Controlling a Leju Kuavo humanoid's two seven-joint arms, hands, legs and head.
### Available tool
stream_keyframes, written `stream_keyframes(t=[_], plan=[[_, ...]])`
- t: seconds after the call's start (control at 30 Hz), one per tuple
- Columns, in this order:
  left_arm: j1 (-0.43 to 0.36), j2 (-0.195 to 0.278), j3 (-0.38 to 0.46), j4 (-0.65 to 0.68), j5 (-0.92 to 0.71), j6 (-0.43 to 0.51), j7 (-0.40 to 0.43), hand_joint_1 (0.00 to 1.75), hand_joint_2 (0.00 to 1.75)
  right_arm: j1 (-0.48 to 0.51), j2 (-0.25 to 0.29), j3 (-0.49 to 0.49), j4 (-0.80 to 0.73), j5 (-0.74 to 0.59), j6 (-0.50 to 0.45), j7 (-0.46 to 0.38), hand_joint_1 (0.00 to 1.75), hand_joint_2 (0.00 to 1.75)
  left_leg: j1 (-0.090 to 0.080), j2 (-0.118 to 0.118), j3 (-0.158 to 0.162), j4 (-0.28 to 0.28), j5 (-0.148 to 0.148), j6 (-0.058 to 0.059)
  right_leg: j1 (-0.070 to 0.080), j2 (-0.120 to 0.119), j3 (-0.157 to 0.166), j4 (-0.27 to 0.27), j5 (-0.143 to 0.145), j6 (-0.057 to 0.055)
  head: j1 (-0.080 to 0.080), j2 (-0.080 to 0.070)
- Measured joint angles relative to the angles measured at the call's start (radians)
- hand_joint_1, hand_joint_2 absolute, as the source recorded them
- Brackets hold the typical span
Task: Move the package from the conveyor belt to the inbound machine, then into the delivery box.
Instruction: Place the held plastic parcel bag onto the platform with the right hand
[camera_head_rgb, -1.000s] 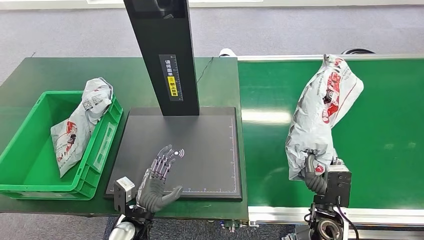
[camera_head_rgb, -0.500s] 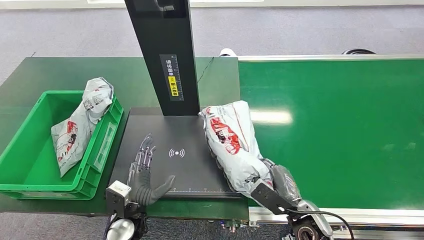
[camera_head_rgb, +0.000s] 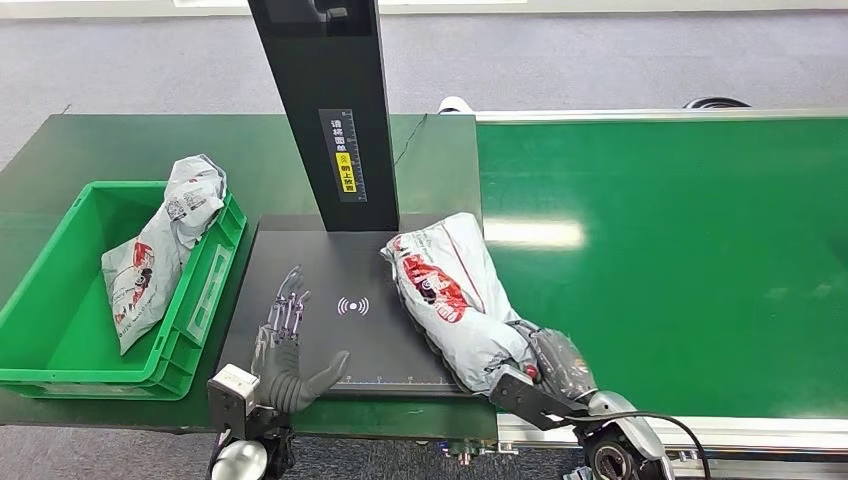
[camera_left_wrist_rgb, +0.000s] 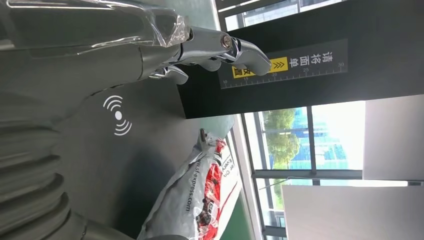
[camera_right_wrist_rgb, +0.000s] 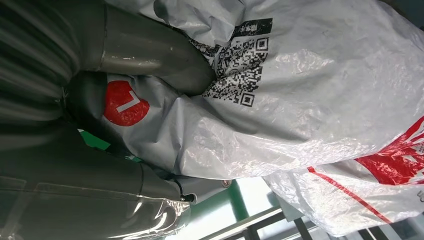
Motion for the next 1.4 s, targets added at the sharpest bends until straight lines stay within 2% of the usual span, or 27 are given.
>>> stream_keyframes(t=[0.13, 0.3, 0.47, 0.63, 0.8, 0.93, 1.1, 1.23, 1.27, 1.37, 1.4], plan=[[-0.001, 0.003, 0.0, 0.002, 0.03, -0.014, 0.0, 0.0, 1.75, -0.044, -0.049, 0.041, 0.021, 0.052, 0.001, 0.012, 1.75, 1.75, 0.0, 0.0, 0.0, 0.0, 0.0, 0.0, 0.0, 0.0, 0.0, 0.0, 0.0, 0.0, 0.0, 0.0], [-0.011, 0.007, -0.004, 0.016, 0.056, -0.031, -0.006, 0.0, 1.75, -0.186, -0.139, 0.124, 0.112, 0.041, 0.026, -0.038, 1.75, 1.75, 0.0, 0.0, 0.0, 0.001, 0.001, 0.001, -0.001, 0.0, 0.0, 0.0, 0.002, 0.002, 0.0, 0.0], [-0.04, 0.014, -0.028, 0.054, 0.081, -0.04, -0.015, 0.0, 1.75, -0.34, -0.168, 0.233, 0.228, -0.001, 0.077, -0.089, 1.75, 1.75, 0.0, 0.0, 0.0, 0.001, 0.001, 0.001, 0.0, 0.0, 0.0, 0.0, 0.002, 0.002, 0.0, 0.0], [-0.07, 0.019, -0.049, 0.088, 0.102, -0.042, -0.015, 0.0, 1.75, -0.485, -0.167, 0.34, 0.327, -0.028, 0.116, -0.1, 1.75, 1.75, 0.0, 0.0, 0.0, 0.001, 0.002, 0.001, 0.0, 0.0, 0.0, 0.0, 0.002, 0.002, 0.0, 0.0], [-0.089, 0.018, -0.063, 0.108, 0.105, -0.044, -0.01, 0.0, 1.75, -0.571, -0.155, 0.425, 0.398, -0.08, 0.164, -0.138, 1.75, 1.75, 0.0, 0.0, -0.001, 0.001, 0.002, 0.002, 0.0, 0.0, 0.0, 0.0, 0.002, 0.002, 0.0, 0.0], [-0.102, 0.018, -0.072, 0.12, 0.106, -0.044, -0.007, 0.0, 1.75, -0.607, -0.125, 0.482, 0.442, -0.145, 0.217, -0.188, 1.75, 1.75, 0.0, 0.0, -0.001, 0.002, 0.002, 0.002, 0.0, 0.0, 0.0, 0.0, 0.002, 0.002, 0.0, 0.0], [-0.105, 0.019, -0.073, 0.121, 0.113, -0.043, 0.004, 0.0, 1.75, -0.639, -0.077, 0.537, 0.493, -0.213, 0.269, -0.211, 1.75, 1.75, 0.0, 0.0, -0.001, 0.001, 0.002, 0.002, 0.0, 0.0, -0.001, 0.0, 0.002, 0.002, 0.0, 0.0], [-0.105, 0.019, -0.073, 0.121, 0.117, -0.044, 0.006, 0.0, 1.75, -0.644, -0.039, 0.571, 0.537, -0.235, 0.273, -0.221, 1.75, 1.75, 0.0, 0.0, -0.001, 0.001, 0.002, 0.002, 0.0, 0.0, -0.001, 0.001, 0.002, 0.002, 0.0, 0.0], [-0.105, 0.019, -0.073, 0.121, 0.117, -0.043, 0.006, 0.0, 1.75, -0.645, -0.031, 0.579, 0.549, -0.236, 0.266, -0.223, 1.63, 1.75, 0.0, 0.0, -0.001, 0.001, 0.002, 0.002, 0.0, 0.0, -0.001, 0.001, 0.002, 0.002, 0.0, 0.0], [-0.102, 0.021, -0.073, 0.121, 0.115, -0.036, 0.007, 0.0, 1.75, -0.647, -0.012, 0.599, 0.582, -0.219, 0.194, -0.2, 0.32, 1.75, 0.0, 0.0, -0.001, 0.001, 0.002, 0.002, 0.0, 0.0, -0.001, 0.001, 0.002, 0.002, 0.0, 0.0], [-0.098, 0.022, -0.073, 0.119, 0.113, -0.033, 0.007, 0.0, 1.75, -0.648, -0.007, 0.604, 0.591, -0.205, 0.152, -0.181, 0.0, 1.75, 0.0, 0.0, -0.001, 0.001, 0.002, 0.002, 0.0, 0.0, -0.001, 0.001, 0.002, 0.002, 0.0, 0.0]])
